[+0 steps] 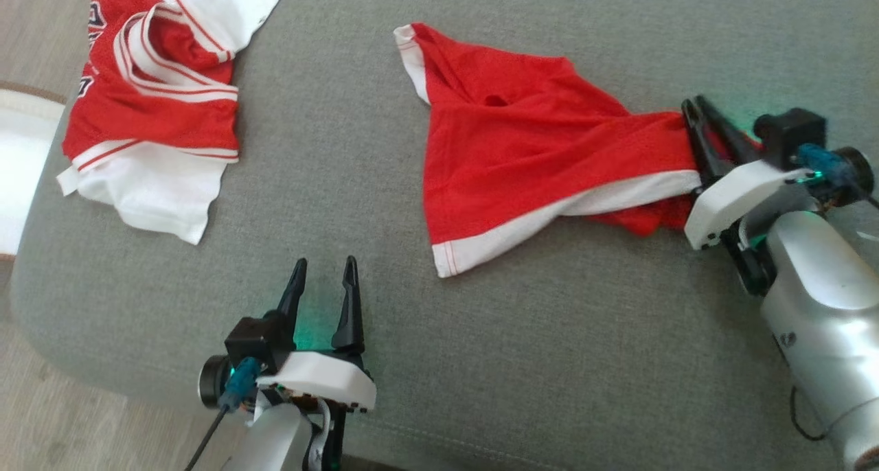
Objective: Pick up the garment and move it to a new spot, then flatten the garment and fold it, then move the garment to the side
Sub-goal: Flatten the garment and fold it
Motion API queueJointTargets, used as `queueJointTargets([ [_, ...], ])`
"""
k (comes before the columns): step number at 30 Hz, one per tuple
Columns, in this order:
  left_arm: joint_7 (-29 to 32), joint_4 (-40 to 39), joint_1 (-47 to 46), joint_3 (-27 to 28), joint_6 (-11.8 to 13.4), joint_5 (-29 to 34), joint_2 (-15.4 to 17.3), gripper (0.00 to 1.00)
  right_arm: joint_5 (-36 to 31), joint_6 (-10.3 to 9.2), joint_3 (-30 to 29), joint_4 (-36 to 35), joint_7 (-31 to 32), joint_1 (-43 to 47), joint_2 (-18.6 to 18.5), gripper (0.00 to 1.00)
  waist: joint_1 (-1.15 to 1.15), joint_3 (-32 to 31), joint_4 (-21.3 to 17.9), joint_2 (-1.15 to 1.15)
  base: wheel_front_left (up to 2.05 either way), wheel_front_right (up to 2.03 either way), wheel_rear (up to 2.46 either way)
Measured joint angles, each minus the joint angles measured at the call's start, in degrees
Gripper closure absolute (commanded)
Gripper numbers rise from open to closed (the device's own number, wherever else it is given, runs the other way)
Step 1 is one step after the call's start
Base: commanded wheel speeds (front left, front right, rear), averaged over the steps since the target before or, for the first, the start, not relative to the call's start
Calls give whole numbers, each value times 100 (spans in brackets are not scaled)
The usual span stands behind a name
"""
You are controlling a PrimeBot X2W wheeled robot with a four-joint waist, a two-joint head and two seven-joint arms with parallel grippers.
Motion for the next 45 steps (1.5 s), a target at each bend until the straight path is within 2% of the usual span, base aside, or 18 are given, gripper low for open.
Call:
queueJointTargets([
  [4, 0, -23, 8, 46, 69, 3, 0, 0, -76, 0, -369, 45, -258, -18, 247, 0, 0, 2, -27, 0, 0, 0, 0],
  [7, 0, -59, 20, 168, 82, 80, 3, 0, -138, 0, -900, -700, -282, 186, 430, 0, -1, -104, -173, 0, 0, 0, 0],
  [11, 0, -109, 53, 422, 80, 261, 1, 0, -414, 0, -1658, -1751, -298, 990, 560, 0, -1, -302, -437, 0, 0, 0, 0],
  [12, 0, -109, 53, 422, 80, 261, 1, 0, -414, 0, -1658, -1751, -298, 990, 560, 0, -1, -302, -437, 0, 0, 0, 0],
  [18, 0, -162, 349, 765, 46, 610, 5, 0, -656, 0, -2261, -2507, -297, 2467, 923, 0, -2, -685, -807, 0, 0, 0, 0],
  [23, 0, -197, 836, 1049, -11, 914, 11, 0, -714, 0, -2408, -2583, -297, 3110, 1160, 0, -2, -1128, -1104, 0, 0, 0, 0],
  [31, 0, -244, 1463, 1192, -105, 1022, 25, 0, -704, 0, -2431, -2379, -297, 3761, 1333, 0, -3, -1626, -1337, 0, 0, 0, 0],
  [38, 0, -267, 1505, 1166, -115, 1069, 27, 0, -704, 0, -2420, -2376, -297, 3739, 1390, 0, -2, -1642, -1342, 0, 0, 0, 0],
  [45, 0, -190, 1328, 809, -367, 806, 33, 0, -689, 0, -2254, -2374, -297, 3693, 1397, 0, -1, -1451, -1334, 0, 0, 0, 0],
])
